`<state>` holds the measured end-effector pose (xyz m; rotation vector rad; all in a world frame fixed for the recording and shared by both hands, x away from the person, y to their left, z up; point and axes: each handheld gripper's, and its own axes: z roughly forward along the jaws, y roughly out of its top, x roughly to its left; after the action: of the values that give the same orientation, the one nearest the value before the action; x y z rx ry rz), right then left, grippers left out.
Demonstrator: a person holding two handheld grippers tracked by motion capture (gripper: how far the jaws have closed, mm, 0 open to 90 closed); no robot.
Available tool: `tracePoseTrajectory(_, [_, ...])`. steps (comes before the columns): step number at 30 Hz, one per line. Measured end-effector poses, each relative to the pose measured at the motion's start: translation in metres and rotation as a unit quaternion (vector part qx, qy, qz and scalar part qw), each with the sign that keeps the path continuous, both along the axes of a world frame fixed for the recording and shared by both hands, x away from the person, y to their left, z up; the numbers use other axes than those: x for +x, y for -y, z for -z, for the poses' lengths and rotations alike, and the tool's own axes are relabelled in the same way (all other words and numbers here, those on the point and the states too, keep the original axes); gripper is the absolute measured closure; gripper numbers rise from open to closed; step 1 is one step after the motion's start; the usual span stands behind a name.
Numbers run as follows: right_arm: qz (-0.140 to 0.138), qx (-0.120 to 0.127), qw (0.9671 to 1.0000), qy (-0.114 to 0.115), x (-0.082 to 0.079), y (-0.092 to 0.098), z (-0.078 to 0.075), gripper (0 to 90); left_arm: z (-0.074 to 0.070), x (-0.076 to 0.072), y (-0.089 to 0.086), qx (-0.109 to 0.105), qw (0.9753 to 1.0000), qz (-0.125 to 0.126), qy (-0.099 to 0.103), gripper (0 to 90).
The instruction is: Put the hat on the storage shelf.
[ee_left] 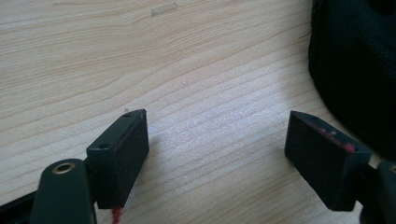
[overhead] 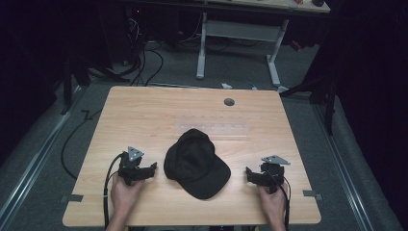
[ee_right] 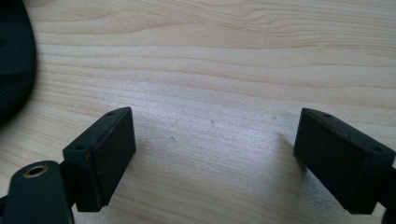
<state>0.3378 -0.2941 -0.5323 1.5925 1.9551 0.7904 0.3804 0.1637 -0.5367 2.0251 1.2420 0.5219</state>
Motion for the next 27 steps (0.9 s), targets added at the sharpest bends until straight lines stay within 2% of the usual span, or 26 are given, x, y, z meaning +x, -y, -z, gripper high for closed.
tracePoseTrajectory(27, [0.001,0.0,1.0,0.0,-0.0007,-0.0006,-0.0001,13.8,-0.0002,0.0001,-0.0003,0.0,1.0,0.001,-0.001,22.2])
